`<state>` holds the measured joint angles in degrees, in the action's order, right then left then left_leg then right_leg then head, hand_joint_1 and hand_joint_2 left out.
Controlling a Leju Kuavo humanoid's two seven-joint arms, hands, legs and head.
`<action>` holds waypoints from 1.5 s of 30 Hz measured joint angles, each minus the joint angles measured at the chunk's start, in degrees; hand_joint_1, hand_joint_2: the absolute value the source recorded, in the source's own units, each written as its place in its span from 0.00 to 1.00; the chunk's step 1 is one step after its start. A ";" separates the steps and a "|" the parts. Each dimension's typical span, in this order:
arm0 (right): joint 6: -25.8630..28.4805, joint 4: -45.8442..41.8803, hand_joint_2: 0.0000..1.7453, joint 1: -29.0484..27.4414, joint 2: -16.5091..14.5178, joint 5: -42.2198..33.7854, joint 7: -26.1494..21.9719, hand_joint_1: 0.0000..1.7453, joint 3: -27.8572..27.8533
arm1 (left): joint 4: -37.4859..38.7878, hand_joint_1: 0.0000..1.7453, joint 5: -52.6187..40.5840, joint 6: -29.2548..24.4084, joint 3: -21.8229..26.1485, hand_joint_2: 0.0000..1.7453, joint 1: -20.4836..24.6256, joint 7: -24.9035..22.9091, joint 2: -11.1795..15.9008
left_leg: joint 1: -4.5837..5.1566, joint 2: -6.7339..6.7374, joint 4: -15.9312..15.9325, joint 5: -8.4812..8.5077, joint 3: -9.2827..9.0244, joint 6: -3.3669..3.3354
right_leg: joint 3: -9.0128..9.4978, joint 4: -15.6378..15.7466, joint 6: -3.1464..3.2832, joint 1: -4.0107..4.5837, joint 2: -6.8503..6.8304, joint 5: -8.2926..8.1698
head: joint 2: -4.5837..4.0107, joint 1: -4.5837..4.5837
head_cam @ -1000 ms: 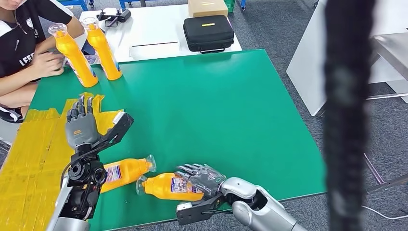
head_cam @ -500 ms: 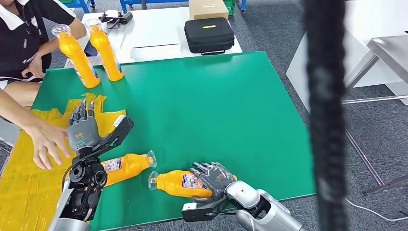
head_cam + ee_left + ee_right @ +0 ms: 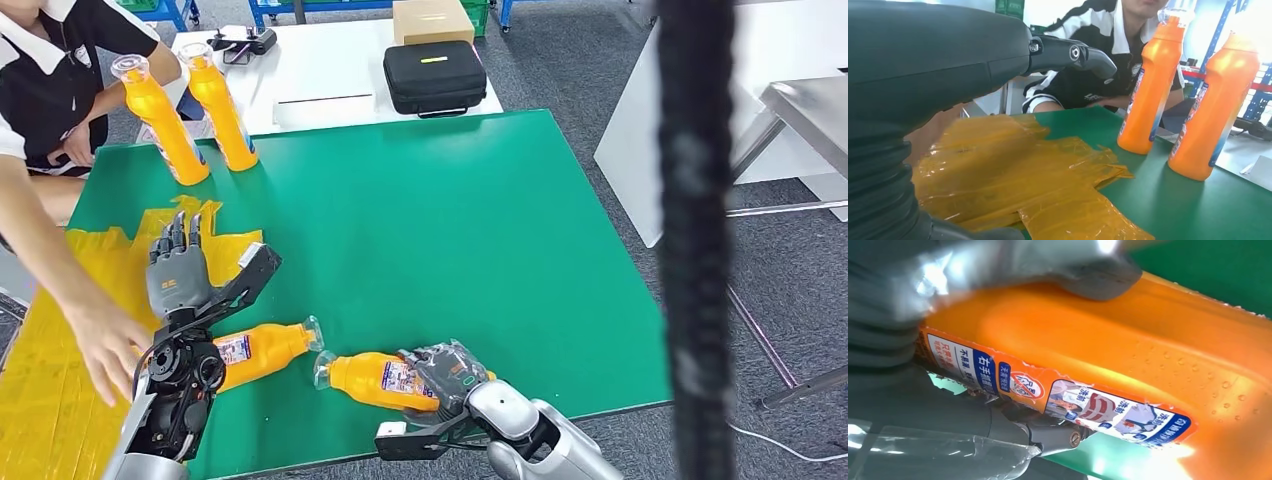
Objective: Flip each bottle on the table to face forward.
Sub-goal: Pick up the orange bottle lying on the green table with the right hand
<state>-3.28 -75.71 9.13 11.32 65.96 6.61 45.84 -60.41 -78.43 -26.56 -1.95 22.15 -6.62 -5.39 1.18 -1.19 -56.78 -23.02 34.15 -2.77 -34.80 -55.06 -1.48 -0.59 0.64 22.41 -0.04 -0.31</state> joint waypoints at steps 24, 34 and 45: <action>38.53 -3.32 1.00 -3.66 -13.07 -24.94 -22.58 1.00 -25.88 | -7.54 0.00 47.36 18.78 -2.27 1.00 -3.01 23.13 -1.67 | -0.06 0.08 -0.02 0.17 1.04 -0.08 | -0.79 -0.04 0.01 0.05 0.01 -0.31 | 0.00 0.00; 35.87 2.64 1.00 2.89 -16.54 -40.33 -35.65 1.00 -28.64 | -11.32 0.00 57.54 28.61 -7.52 1.00 -3.41 25.05 -0.50 | -0.04 0.07 -0.02 0.19 1.08 -0.09 | -0.82 -0.04 0.00 0.02 0.01 -0.32 | 0.00 -0.01; 32.57 10.89 1.00 8.47 -19.69 -39.80 -38.24 1.00 -27.87 | -12.68 0.00 64.14 35.04 -11.43 1.00 -3.39 24.86 0.00 | -0.05 0.06 -0.02 0.19 1.15 -0.09 | -0.90 -0.06 0.01 0.03 0.01 -0.31 | 0.00 0.01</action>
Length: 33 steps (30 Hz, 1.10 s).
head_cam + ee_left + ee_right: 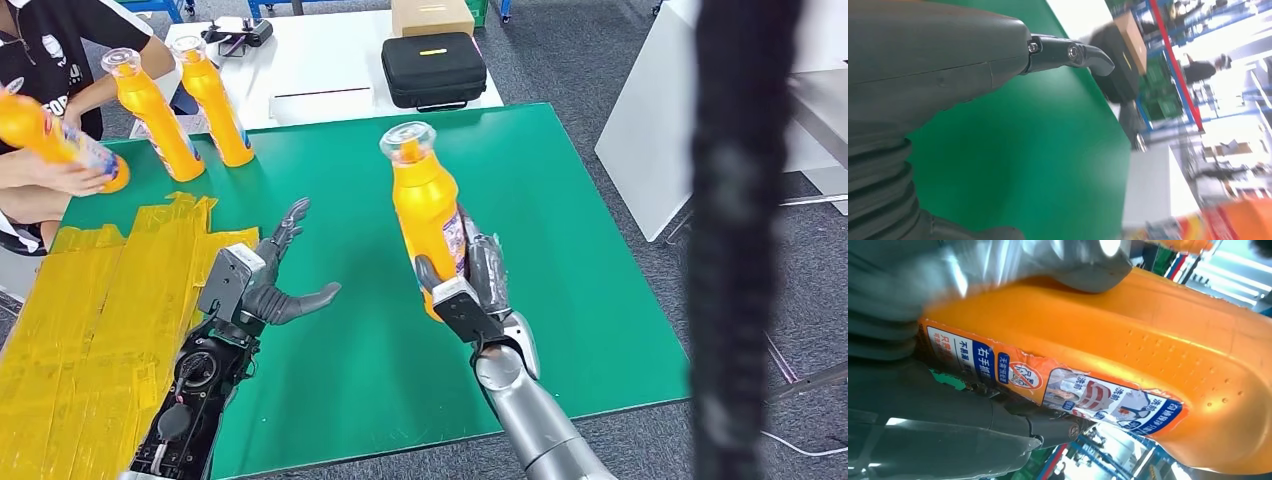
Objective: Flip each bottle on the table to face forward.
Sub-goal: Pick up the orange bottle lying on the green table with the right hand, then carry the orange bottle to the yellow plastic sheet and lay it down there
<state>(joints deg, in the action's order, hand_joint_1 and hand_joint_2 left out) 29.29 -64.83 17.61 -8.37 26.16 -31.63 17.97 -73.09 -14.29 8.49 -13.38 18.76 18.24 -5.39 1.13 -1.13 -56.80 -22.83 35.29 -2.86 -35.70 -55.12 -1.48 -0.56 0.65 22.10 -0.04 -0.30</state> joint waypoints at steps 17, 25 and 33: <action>2.19 4.76 1.00 1.76 -1.90 5.19 -4.58 1.00 3.80 | 1.04 0.00 7.45 6.28 -2.29 1.00 2.97 -1.82 0.31 | 0.00 -0.01 0.00 0.00 0.05 0.00 | -0.05 0.00 0.00 0.00 0.00 0.00 | 0.00 0.00; 2.73 6.24 1.00 1.76 -2.16 6.96 -4.87 1.00 6.25 | 2.71 0.00 9.69 7.46 -3.49 1.00 4.31 -2.10 0.40 | 0.00 0.00 0.00 0.00 0.06 0.00 | -0.07 0.00 0.00 0.00 0.00 0.00 | 0.00 -0.01; 3.88 8.71 1.00 2.44 -2.30 7.70 -4.87 1.00 8.24 | 3.95 0.00 15.30 11.67 -4.80 1.00 5.04 -2.83 0.97 | 0.00 0.00 0.00 0.00 0.08 0.00 | -0.11 0.00 0.00 0.00 0.00 0.00 | 0.00 -0.01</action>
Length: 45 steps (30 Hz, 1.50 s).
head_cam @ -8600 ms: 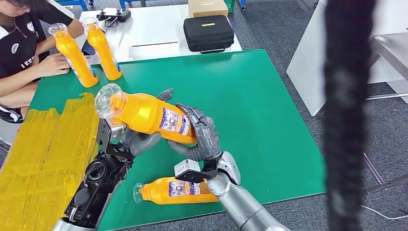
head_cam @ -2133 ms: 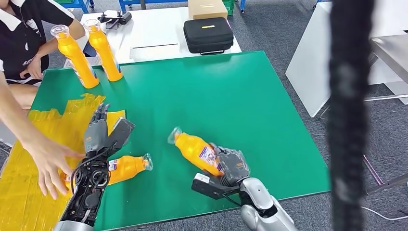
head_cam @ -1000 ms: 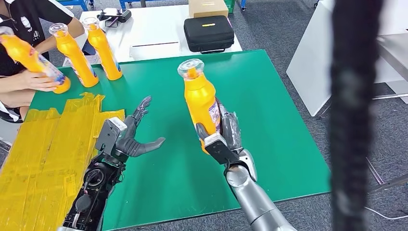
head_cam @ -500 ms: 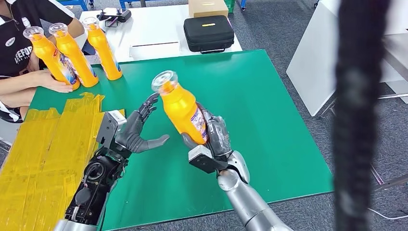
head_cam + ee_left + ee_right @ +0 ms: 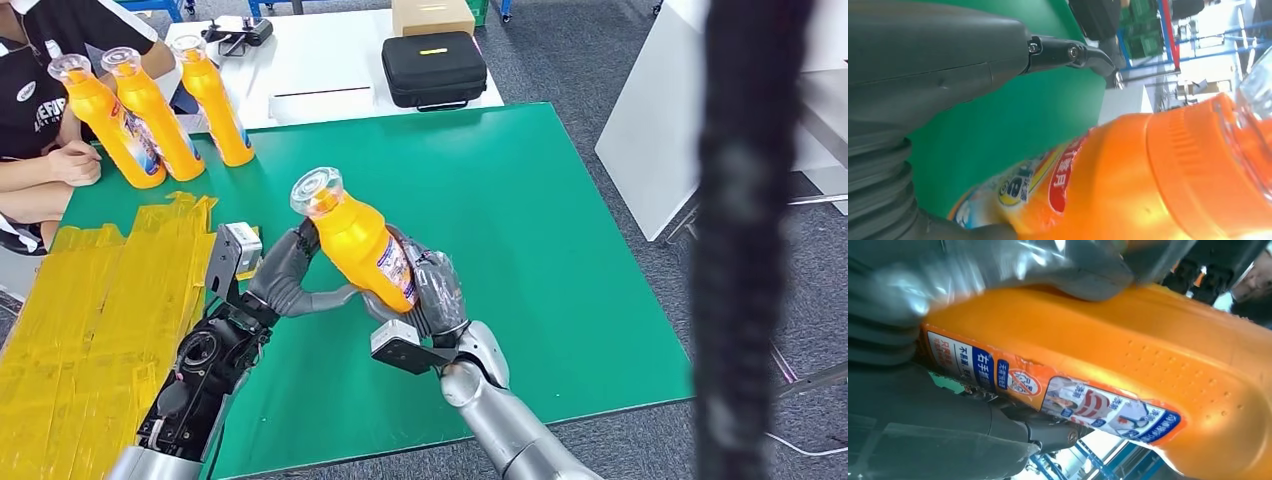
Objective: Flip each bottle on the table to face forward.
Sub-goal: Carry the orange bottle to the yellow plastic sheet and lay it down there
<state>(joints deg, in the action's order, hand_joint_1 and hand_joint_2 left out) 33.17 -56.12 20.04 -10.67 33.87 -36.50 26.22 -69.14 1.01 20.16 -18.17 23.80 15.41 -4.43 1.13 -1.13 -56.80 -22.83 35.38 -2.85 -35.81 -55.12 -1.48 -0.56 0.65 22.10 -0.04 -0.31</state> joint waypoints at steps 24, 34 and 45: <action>2.10 2.71 1.00 0.61 0.80 -2.34 0.08 1.00 1.64 | -4.23 0.00 5.45 3.84 -4.68 1.00 0.18 -0.01 1.41 | 0.00 -0.01 0.00 0.00 0.04 0.00 | -0.03 0.00 0.00 0.00 0.00 0.00 | 0.00 0.00; 2.12 2.59 1.00 0.37 1.31 -2.26 0.24 1.00 1.56 | -5.27 0.00 5.60 3.91 -5.22 1.00 0.05 0.02 1.54 | 0.00 0.00 0.00 0.00 0.04 0.00 | -0.04 0.00 0.00 0.00 0.00 0.00 | 0.00 0.00; 1.99 2.57 1.00 0.29 1.23 -1.05 0.24 1.00 1.56 | -6.29 0.00 5.60 4.52 -6.79 1.00 0.12 -0.07 1.52 | 0.00 0.00 0.00 0.00 0.05 0.00 | -0.04 0.00 0.00 0.00 0.00 0.00 | 0.00 0.00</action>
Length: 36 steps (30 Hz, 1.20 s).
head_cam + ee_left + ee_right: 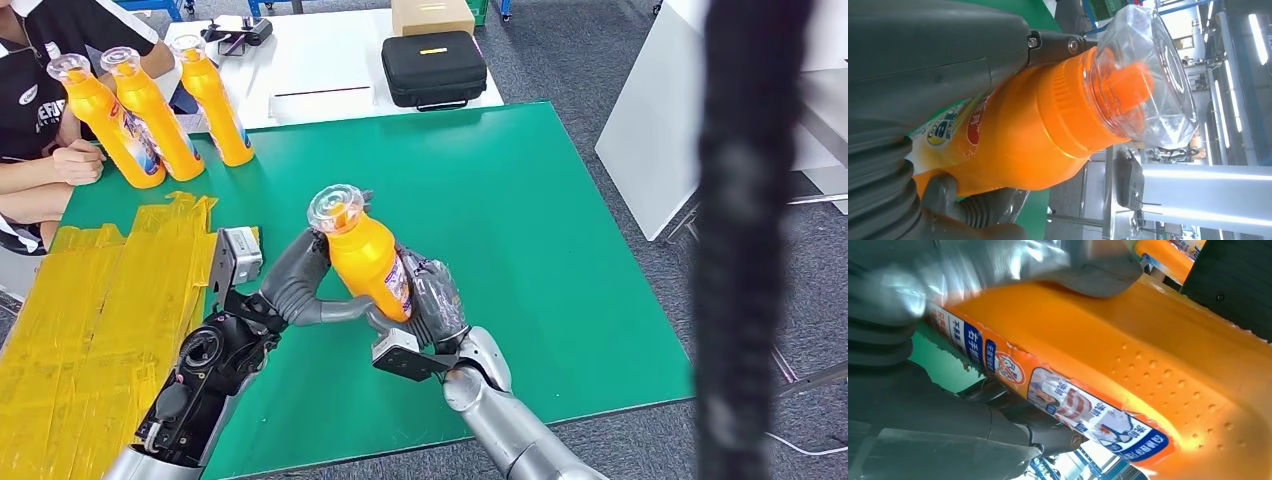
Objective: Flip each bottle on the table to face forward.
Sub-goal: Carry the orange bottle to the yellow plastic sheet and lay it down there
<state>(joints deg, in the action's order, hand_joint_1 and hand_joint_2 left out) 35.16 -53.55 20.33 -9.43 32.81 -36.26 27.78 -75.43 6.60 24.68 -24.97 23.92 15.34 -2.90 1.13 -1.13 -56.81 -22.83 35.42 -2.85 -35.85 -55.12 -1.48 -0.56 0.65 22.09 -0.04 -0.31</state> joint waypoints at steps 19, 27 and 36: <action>-0.14 -4.43 1.00 -1.05 -1.11 3.01 -0.10 1.00 5.67 | 0.14 0.00 2.02 -1.15 -0.91 1.00 -0.13 -0.13 0.02 | 0.00 0.00 0.00 0.00 0.02 0.00 | -0.02 0.00 0.00 -0.01 0.00 0.00 | 0.00 0.00; 0.30 -5.18 1.00 -1.38 -0.94 3.23 0.45 1.00 6.19 | 0.32 0.57 2.27 -1.83 -0.89 1.00 -0.37 -0.33 0.02 | 0.00 0.00 0.00 0.00 0.03 0.00 | -0.02 0.00 0.00 0.00 0.00 0.00 | 0.00 0.00; 0.06 -5.08 1.00 -1.36 -0.91 2.51 0.81 1.00 6.47 | 0.70 1.00 4.60 -3.57 -0.08 1.00 -0.94 0.21 -0.20 | 0.00 0.00 0.00 0.00 0.03 0.00 | -0.02 0.00 0.00 0.00 0.00 0.00 | 0.00 0.01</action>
<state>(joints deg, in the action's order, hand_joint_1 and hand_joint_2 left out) 35.22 -58.63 18.98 -10.34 35.33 -35.45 34.25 -74.73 11.20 21.11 -25.04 22.98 15.55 -3.10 1.13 -1.13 -56.80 -22.83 35.45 -2.85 -35.87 -55.13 -1.47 -0.56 0.66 22.10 -0.04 -0.30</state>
